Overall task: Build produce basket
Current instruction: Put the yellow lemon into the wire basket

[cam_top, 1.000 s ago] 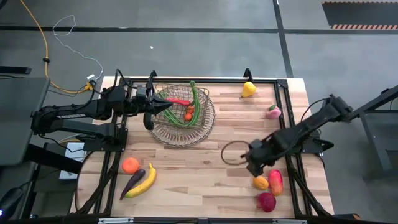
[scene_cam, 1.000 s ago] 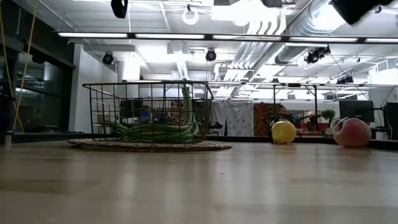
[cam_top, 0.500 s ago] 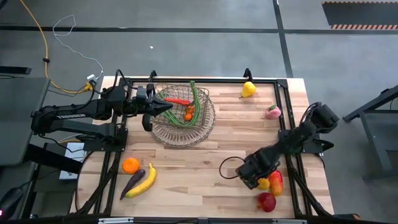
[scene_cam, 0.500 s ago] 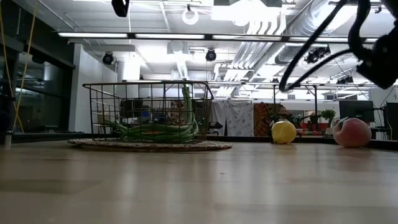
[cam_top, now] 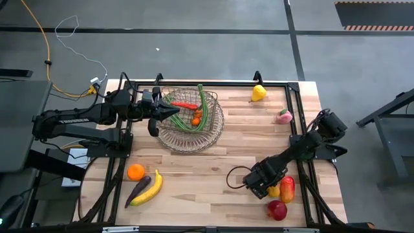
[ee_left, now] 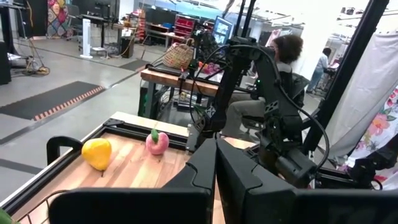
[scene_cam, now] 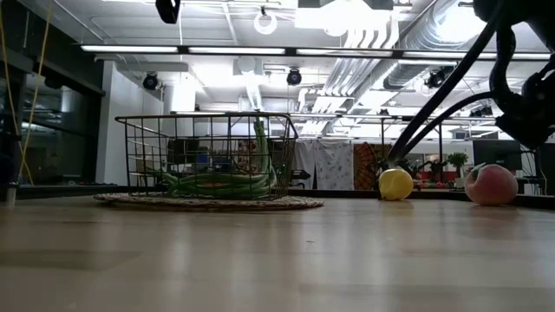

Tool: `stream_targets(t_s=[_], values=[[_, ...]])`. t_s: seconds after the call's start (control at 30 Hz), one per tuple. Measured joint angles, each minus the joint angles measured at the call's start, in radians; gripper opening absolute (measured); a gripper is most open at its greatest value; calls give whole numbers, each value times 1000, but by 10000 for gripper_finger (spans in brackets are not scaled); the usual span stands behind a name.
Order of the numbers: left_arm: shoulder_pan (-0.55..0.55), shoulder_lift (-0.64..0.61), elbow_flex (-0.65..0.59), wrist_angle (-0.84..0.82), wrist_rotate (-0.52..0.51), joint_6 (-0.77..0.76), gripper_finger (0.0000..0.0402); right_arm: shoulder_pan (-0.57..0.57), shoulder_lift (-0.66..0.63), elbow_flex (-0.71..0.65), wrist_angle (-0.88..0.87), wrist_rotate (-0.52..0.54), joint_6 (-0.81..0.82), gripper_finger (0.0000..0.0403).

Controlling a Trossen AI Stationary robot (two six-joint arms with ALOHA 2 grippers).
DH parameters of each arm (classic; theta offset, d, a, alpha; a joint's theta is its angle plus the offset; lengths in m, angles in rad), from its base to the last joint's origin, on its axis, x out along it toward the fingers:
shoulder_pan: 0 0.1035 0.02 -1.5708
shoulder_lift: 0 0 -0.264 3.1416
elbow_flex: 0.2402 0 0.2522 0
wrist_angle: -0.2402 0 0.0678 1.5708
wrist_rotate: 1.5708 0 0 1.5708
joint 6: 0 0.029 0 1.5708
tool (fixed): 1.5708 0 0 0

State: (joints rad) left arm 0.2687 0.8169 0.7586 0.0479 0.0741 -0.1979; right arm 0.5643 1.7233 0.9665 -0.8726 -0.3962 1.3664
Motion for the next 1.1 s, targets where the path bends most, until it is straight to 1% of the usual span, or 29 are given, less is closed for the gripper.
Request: stream_targets(t_s=[0.1,0.17,0.43,0.57,0.7,0.77,0.87,0.93,1.0,1.1], values=[[0,0,0,0,-8,0,0,-7,0,0,-4,-4,-29,332],[0,0,0,0,-8,0,0,-9,0,0,-7,-19,-41,317],[0,0,0,0,-11,10,0,-23,-45,0,-27,-75,-134,235],[0,0,0,0,-22,11,0,-59,-96,0,-54,-48,-184,224],[0,0,0,0,-41,11,0,-130,-184,5,-60,47,-243,223],[0,-1,0,0,-40,11,0,-184,-236,30,-60,130,-300,223],[0,-21,0,1,-6,10,0,-284,-317,87,-30,258,-409,222],[0,-44,0,-3,17,-1,0,-356,-361,129,36,332,-507,222],[-1,-73,0,-8,20,-16,0,-432,-399,172,142,389,-607,221],[-1,-124,0,-25,11,-36,0,-537,-423,221,356,429,-778,221]])
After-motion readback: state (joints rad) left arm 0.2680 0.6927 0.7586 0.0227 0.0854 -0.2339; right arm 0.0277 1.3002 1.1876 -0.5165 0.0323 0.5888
